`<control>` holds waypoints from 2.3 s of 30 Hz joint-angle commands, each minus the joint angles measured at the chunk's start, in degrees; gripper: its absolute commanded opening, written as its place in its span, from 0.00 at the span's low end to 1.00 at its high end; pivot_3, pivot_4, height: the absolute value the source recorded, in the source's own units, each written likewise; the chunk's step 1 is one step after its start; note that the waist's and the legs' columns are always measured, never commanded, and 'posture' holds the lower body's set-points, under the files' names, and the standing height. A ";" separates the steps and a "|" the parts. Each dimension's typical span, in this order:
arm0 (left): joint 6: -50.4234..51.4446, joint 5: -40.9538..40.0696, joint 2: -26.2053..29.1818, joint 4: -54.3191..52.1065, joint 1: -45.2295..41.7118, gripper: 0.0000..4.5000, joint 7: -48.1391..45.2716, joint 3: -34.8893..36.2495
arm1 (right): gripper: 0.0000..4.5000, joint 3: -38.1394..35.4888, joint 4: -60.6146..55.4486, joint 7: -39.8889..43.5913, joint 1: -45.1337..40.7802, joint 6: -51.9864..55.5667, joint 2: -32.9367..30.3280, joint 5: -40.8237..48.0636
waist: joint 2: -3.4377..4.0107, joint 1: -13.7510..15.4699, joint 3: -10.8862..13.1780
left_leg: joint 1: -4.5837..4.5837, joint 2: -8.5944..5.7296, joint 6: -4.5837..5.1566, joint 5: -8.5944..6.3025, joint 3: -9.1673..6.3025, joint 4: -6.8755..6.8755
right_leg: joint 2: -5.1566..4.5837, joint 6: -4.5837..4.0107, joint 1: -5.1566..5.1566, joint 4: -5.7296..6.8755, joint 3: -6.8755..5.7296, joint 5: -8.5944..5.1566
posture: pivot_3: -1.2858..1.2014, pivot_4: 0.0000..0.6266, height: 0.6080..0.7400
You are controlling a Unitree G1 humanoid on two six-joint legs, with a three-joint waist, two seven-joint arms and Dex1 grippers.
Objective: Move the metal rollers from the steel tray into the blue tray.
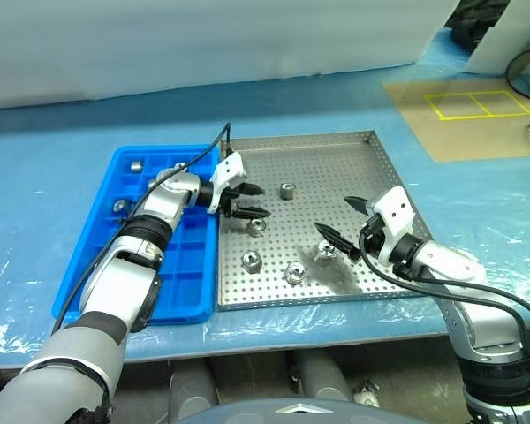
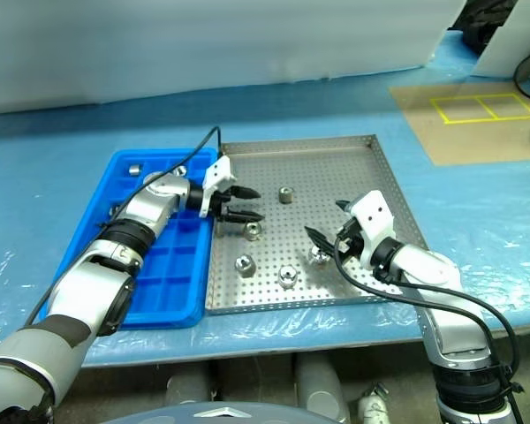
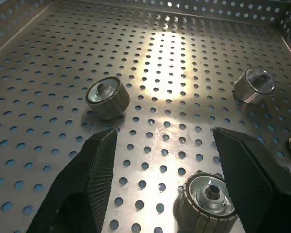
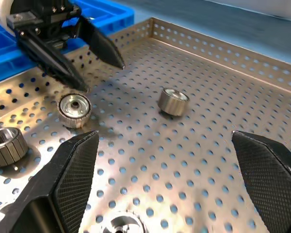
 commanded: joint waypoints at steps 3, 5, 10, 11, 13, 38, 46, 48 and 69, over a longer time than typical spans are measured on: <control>-5.97 4.21 0.26 5.25 -3.31 0.74 -1.52 -0.66 | 1.00 -2.11 -5.00 -2.54 1.47 0.89 -0.59 1.37 | 0.00 -1.01 0.00 | -0.02 -0.01 0.17 -0.11 0.02 0.16 | -0.01 0.02 0.04 -0.02 -0.02 0.00 | 0.25 0.24 1.00; -6.82 5.11 0.34 6.60 -4.01 0.74 -1.63 -0.41 | 1.00 -2.78 -5.05 -2.90 1.72 0.93 -0.87 1.73 | 0.00 -1.40 0.00 | -0.04 -0.04 0.28 -0.17 0.03 0.25 | -0.03 0.03 0.06 -0.02 -0.03 0.00 | 0.25 0.24 1.00; -8.76 7.82 0.90 7.45 -4.14 0.74 -3.58 -1.42 | 1.00 -2.30 -4.24 -3.07 1.61 0.61 -1.39 1.67 | 0.00 -1.65 0.00 | -0.06 -0.04 0.48 -0.29 0.12 0.42 | -0.04 0.04 0.09 -0.04 -0.04 0.00 | 0.26 0.24 1.00; -9.07 8.34 0.97 7.25 -3.88 0.74 -4.23 -1.70 | 1.00 -1.92 -4.00 -3.03 1.34 0.59 -1.41 1.57 | 0.00 -1.67 0.00 | -0.06 -0.04 0.49 -0.30 0.14 0.42 | -0.04 0.04 0.09 -0.04 -0.03 0.00 | 0.26 0.24 1.00; -9.56 9.15 1.06 6.94 -3.48 0.74 -5.16 -2.00 | 1.00 -1.51 -3.64 -3.02 0.90 0.60 -1.39 1.50 | 0.00 -1.76 0.00 | -0.05 -0.04 0.51 -0.31 0.15 0.42 | -0.04 0.03 0.09 -0.06 -0.04 0.00 | 0.26 0.24 1.00; -11.08 14.72 0.19 6.75 -1.50 0.66 -5.29 -4.20 | 1.00 -0.34 -2.68 -3.77 0.34 0.03 -1.66 0.65 | 0.30 -3.13 -0.19 | 0.16 -0.08 0.62 -0.39 0.21 0.44 | -0.10 0.09 0.36 -0.14 -0.05 -0.03 | 0.26 0.24 1.00; -10.84 15.45 1.16 6.31 -1.30 0.39 -5.30 -4.14 | 1.00 0.50 -1.89 -4.11 -0.35 -0.56 -1.35 0.46 | 0.35 -3.17 -0.23 | 0.17 -0.10 0.62 -0.39 0.21 0.44 | -0.11 0.45 0.37 -0.16 -0.04 -0.25 | 0.27 0.24 1.00; -11.06 15.50 1.34 5.98 -1.23 0.37 -4.14 -3.85 | 1.00 0.74 -1.58 -4.12 -0.71 -0.68 -1.32 0.49 | 0.35 -3.17 -0.23 | 0.16 -0.10 0.62 -0.39 0.21 0.44 | -0.11 0.46 0.37 -0.17 -0.04 -0.25 | 0.27 0.24 1.00; 3.58 0.69 11.16 -17.18 1.10 0.37 -7.78 7.24 | 1.00 8.33 13.49 3.49 -16.21 -8.94 -0.75 -0.32 | 0.22 -2.13 -0.10 | -0.26 -0.04 0.65 -0.40 0.24 0.31 | -0.09 0.05 -0.11 -0.16 -0.07 -0.01 | 0.39 0.24 1.00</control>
